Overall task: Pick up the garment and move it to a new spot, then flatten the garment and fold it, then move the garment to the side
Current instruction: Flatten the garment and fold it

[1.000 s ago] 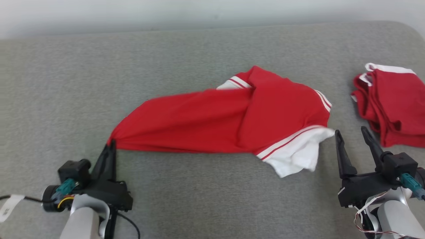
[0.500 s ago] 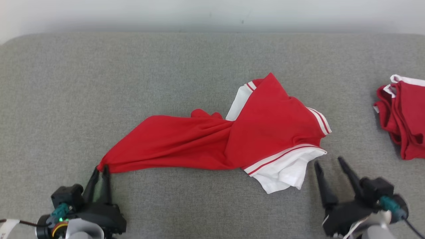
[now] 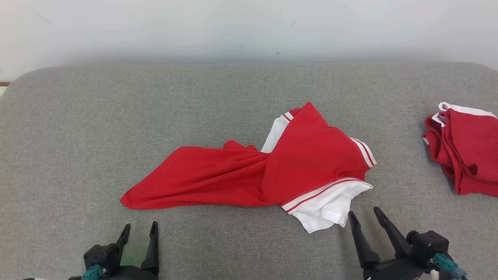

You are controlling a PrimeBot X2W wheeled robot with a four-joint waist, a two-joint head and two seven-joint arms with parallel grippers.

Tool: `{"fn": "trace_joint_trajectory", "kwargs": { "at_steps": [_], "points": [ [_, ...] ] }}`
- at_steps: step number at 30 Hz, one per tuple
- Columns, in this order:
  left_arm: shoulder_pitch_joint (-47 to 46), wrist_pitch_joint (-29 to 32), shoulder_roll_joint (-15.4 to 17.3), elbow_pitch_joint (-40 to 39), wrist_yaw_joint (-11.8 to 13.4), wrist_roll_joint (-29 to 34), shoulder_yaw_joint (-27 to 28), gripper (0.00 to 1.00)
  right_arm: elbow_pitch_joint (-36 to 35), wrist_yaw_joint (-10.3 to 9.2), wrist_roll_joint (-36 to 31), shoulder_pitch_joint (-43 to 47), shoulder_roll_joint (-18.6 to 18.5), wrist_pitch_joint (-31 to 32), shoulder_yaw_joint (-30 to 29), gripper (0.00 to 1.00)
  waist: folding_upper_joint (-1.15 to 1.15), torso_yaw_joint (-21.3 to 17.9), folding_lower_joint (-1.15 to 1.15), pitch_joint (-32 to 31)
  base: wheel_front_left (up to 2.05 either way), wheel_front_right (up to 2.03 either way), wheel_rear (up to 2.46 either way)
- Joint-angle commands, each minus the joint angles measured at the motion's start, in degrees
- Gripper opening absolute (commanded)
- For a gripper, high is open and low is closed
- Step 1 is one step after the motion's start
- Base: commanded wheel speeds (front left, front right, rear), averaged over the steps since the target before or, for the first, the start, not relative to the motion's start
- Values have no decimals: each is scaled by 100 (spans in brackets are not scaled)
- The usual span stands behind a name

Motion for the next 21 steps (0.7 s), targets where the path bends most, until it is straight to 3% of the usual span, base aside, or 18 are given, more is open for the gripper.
{"fn": "trace_joint_trajectory", "kwargs": {
  "at_steps": [1, 15, 18, 20, 21],
  "points": [
    [144, -5, 8, -17, 13, 20, -31, 100, 1, 1, 70, 76, 12, -1, 57, 100, 0, 54, 1, -45, 0, 0, 0],
    [111, -5, 7, -40, -18, 72, -169, 100, 577, 1, 566, -243, 222, -1, 323, 98, 0, 371, 1, 42, 0, 0, 0],
    [100, -5, 7, -38, -24, 73, -186, 100, 622, 1, 592, -246, 234, -1, 315, 87, 0, 413, 1, 66, 0, 0, 0],
    [113, -5, 6, -50, -28, 73, -196, 100, 651, 1, 599, -243, 251, -1, 305, 49, 0, 430, 1, 73, 0, 0, 0],
    [121, -5, 6, -57, -28, 73, -199, 100, 635, 1, 589, -258, 251, -1, 291, 38, 0, 436, 1, 79, 0, 0, 0]
  ]
}}
